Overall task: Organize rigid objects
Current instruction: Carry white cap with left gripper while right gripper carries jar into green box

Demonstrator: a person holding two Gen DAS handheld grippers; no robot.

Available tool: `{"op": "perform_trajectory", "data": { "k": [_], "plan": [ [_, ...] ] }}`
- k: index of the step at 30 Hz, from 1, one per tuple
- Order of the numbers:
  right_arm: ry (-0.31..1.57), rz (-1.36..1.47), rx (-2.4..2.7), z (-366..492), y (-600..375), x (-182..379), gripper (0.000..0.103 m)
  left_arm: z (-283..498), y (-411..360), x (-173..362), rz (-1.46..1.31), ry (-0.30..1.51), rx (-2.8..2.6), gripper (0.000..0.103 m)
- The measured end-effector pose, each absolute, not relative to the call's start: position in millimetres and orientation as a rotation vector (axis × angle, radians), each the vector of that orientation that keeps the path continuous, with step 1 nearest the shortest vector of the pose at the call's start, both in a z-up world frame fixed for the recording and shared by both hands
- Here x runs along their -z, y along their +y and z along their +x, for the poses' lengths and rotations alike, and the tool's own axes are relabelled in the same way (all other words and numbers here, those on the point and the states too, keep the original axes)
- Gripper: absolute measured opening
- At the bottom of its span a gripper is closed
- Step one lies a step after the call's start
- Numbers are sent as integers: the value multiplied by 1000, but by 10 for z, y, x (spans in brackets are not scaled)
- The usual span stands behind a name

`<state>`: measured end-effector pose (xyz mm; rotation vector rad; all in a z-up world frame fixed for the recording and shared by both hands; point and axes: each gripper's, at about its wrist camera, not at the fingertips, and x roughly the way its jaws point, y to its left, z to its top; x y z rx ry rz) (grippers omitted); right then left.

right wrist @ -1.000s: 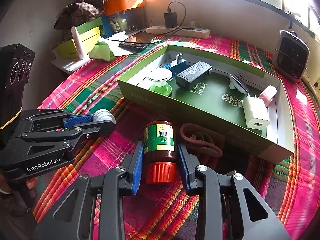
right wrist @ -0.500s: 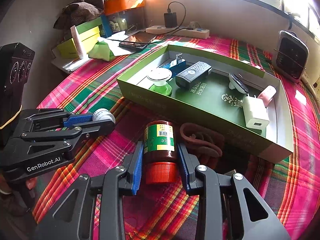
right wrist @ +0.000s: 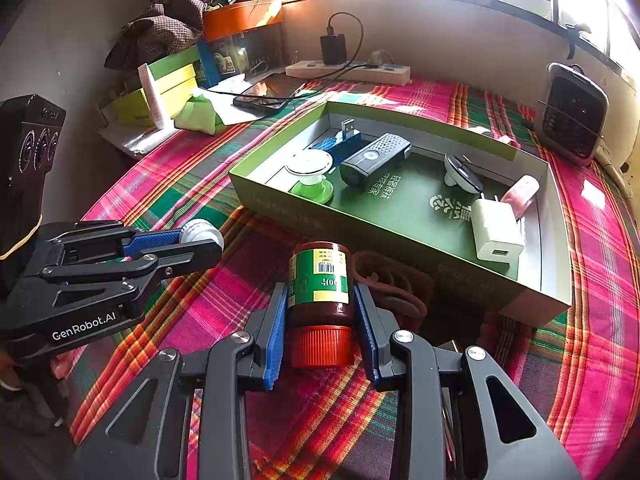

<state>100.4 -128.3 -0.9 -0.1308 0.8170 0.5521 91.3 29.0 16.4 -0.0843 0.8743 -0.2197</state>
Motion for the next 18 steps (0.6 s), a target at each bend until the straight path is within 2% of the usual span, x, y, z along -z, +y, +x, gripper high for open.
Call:
{"op": "perform_trajectory", "data": {
  "k": [18],
  "plan": [
    [757, -77, -489, 1074, -1564, -280, 34, 1094, 265, -467, -95, 823, 272, 18]
  ]
}}
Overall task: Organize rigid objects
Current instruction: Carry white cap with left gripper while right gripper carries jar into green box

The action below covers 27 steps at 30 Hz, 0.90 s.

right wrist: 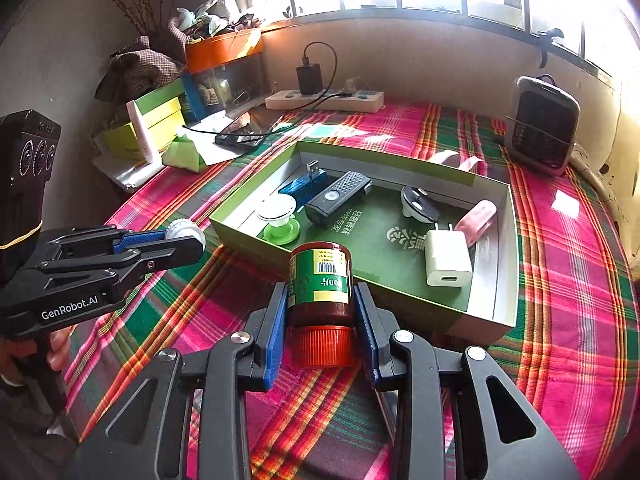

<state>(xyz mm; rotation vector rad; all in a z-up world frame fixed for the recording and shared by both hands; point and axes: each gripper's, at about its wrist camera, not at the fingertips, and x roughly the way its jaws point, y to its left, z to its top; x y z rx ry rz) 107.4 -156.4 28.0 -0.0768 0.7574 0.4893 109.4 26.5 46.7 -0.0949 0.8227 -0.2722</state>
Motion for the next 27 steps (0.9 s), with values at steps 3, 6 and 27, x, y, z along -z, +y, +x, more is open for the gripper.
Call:
{"op": "perform_trajectory", "data": {
  "k": [3, 6, 27],
  "plan": [
    [753, -73, -466, 1123, -1626, -312, 33, 1179, 269, -486, -92, 819, 269, 18],
    [745, -63, -451, 1182, -1671, -346, 33, 1276, 272, -485, -91, 826, 265, 18],
    [794, -9, -389, 1827, -1621, -259, 34, 1693, 188, -462, -89, 840, 258, 18]
  ]
}}
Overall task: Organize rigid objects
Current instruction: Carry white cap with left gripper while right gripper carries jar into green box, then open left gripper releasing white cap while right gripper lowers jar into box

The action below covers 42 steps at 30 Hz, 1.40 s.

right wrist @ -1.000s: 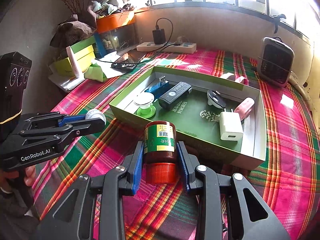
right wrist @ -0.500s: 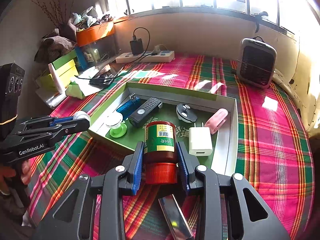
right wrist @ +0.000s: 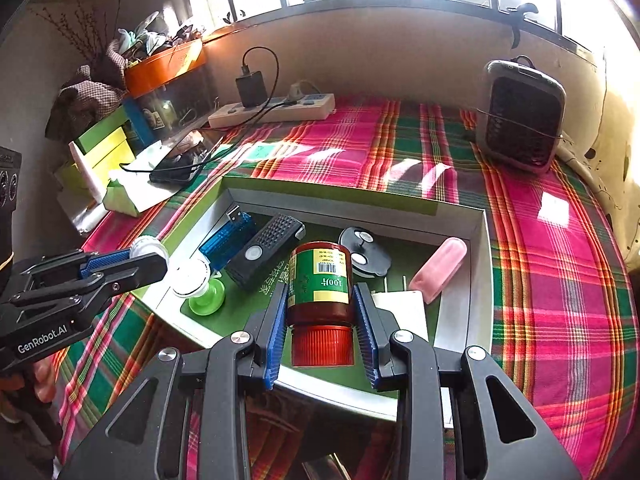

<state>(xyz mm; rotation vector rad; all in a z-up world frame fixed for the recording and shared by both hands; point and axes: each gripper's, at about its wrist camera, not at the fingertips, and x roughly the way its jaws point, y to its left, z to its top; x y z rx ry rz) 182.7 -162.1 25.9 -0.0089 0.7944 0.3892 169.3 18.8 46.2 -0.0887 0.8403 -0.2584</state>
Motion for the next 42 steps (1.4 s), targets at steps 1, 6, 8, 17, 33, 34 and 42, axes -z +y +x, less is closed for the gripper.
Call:
{"op": "perform_trajectory", "data": {
  "k": [1, 6, 8, 17, 33, 34, 42],
  "plan": [
    [797, -10, -391, 1855, -1604, -252, 34, 1704, 190, -463, -90, 840, 257, 18],
    [812, -16, -391, 1981, -1540, -208, 34, 1786, 171, -464, -84, 840, 255, 18],
    [815, -24, -388, 2019, -1518, -192, 34, 1825, 160, -457, -84, 841, 254, 18],
    [819, -51, -367, 2141, -1489, -109, 34, 2005, 159, -464, -79, 844, 247, 18],
    [826, -55, -349, 2247, -1483, -24, 34, 2126, 156, -393, -78, 859, 247, 18],
    [826, -53, -349, 2251, -1484, -23, 34, 2130, 157, -386, -80, 860, 247, 18],
    [818, -55, -349, 2254, -1478, -31, 34, 2146, 159, -361, -87, 870, 245, 20]
  ]
}}
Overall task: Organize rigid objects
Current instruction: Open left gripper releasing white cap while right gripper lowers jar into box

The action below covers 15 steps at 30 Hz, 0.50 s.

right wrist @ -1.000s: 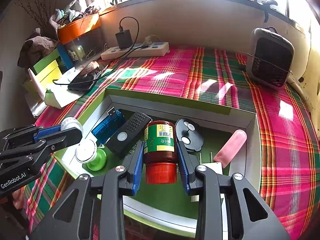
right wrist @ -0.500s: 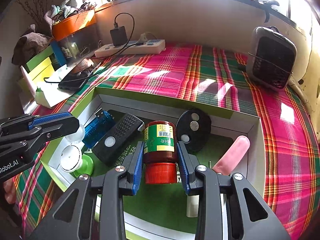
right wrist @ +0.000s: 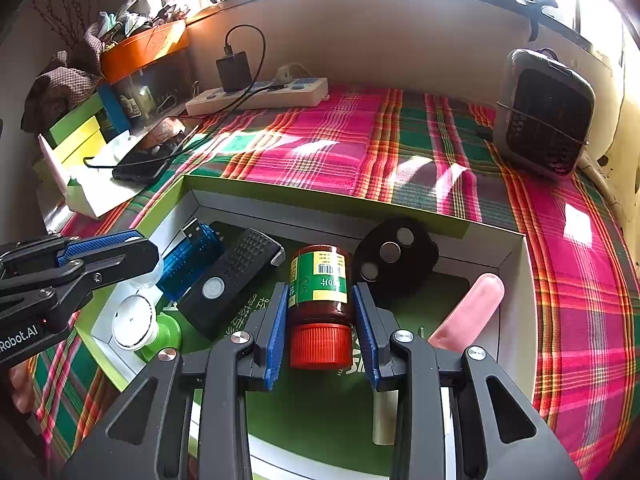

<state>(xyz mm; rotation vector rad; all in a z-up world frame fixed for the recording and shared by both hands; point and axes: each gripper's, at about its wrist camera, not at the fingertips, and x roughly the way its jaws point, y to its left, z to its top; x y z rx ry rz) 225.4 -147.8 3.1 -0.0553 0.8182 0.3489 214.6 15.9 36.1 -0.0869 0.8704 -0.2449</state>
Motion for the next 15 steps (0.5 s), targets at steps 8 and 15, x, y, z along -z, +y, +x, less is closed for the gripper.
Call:
{"op": "perform_trajectory", "data": {
  "k": [8, 15],
  "plan": [
    [814, -55, -355, 2248, -1473, -37, 34, 2107, 142, -354, -77, 868, 236, 29],
    [810, -53, -360, 2233, -1462, -42, 40, 2087, 117, -360, -60, 865, 233, 31]
  ]
}}
